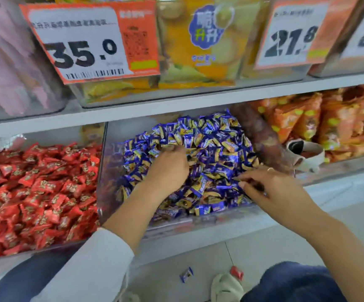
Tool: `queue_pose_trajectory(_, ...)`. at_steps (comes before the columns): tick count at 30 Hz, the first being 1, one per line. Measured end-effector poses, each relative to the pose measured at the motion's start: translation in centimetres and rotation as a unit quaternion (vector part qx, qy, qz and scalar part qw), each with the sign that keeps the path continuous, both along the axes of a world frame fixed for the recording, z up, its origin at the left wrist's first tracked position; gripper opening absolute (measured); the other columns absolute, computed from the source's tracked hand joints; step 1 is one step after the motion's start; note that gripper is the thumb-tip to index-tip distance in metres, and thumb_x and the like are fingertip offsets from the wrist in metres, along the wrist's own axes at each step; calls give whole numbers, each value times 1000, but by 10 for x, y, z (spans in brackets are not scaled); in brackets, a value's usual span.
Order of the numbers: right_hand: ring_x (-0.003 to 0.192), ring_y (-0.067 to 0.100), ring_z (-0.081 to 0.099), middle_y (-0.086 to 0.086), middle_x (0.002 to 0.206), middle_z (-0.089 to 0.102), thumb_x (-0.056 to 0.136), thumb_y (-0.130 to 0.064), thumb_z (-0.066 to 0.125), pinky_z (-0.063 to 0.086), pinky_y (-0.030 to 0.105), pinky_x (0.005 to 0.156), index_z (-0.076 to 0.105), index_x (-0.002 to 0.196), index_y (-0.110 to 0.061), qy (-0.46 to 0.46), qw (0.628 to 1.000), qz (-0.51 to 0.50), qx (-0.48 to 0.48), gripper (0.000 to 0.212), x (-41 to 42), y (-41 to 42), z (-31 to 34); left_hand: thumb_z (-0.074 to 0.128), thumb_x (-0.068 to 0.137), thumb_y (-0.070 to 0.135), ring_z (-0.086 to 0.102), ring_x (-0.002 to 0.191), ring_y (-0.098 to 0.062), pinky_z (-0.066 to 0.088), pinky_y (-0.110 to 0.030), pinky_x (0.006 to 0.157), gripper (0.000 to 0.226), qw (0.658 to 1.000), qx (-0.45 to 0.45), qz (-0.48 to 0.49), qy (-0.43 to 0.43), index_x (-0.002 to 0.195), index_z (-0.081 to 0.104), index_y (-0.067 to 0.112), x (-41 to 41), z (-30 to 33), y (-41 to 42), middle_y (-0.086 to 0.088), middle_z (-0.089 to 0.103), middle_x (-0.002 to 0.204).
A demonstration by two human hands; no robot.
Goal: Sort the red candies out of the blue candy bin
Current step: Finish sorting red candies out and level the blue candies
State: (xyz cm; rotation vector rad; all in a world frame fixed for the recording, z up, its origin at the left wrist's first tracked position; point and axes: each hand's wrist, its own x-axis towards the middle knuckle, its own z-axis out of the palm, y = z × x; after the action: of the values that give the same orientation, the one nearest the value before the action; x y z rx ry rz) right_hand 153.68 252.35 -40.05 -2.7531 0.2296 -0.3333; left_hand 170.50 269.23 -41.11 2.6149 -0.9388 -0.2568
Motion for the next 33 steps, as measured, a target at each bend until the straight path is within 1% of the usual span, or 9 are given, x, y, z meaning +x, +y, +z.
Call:
queue_pose_trajectory(3,84,18,64,-2,91,67,89,-30,60,52,38,67,69,98,-25,-7,1000,-13,-1,13,11,1,-3,41,98,23,41,126,-33,37,-39,102,50,988,147,30,36,142,30,2,28,-11,-6,-18,37,143)
queue_pose_trajectory(8,86,22,63,0,96,66,92,-33,54,50,34,64,68,101,-24,3,1000,-7,-15,19,29,1,-12,56,86,21,39,124,-36,37,-44,101,69,977,211,45,3,143,22,4,41,-6,-28,-15,54,119)
queue_pose_trajectory(13,86,22,62,0,93,66,93,-35,50,48,33,63,67,101,-25,8,1000,-6,-14,21,37,3,-17,47,88,-1,52,75,-21,41,-29,55,65,980,94,39,169,146,23,11,32,-7,-28,-10,53,97)
queue_pose_trajectory(16,85,20,62,-1,94,65,93,-37,48,49,33,66,65,101,-27,22,1000,-11,-5,21,39,2,-16,55,88,5,54,89,-17,45,-24,69,57,965,7,49,258,141,36,16,30,2,-14,-13,54,123)
queue_pose_trajectory(19,83,26,61,2,87,62,93,-35,48,47,35,62,61,92,-21,30,999,-11,-18,19,39,2,-16,70,82,23,40,130,-17,33,-27,102,77,968,-41,23,245,147,28,22,20,25,-2,0,34,149)
queue_pose_trajectory(23,86,24,62,1,94,65,94,-37,48,49,35,67,64,99,-24,39,999,-19,-15,21,37,3,-12,73,80,33,49,120,-4,33,-25,104,63,937,-81,-67,334,135,43,38,11,54,19,6,49,138)
queue_pose_trajectory(26,87,25,63,2,95,68,95,-34,47,49,35,66,65,102,-25,27,999,-38,-14,22,35,2,-9,63,89,25,57,111,-12,40,-28,98,34,965,-139,46,217,123,57,27,31,54,33,1,60,124)
queue_pose_trajectory(30,83,26,63,3,92,68,94,-31,48,48,35,61,66,98,-23,-7,997,-69,-25,20,34,1,-10,44,98,25,58,109,-29,45,-34,88,28,985,132,77,86,108,62,7,42,31,36,-15,61,107)
queue_pose_trajectory(33,78,25,62,3,86,67,93,-29,48,48,34,56,67,94,-20,-8,997,-69,-36,20,35,3,-15,30,100,46,43,128,-28,36,-33,101,58,971,162,112,138,137,43,3,35,18,24,-16,45,141)
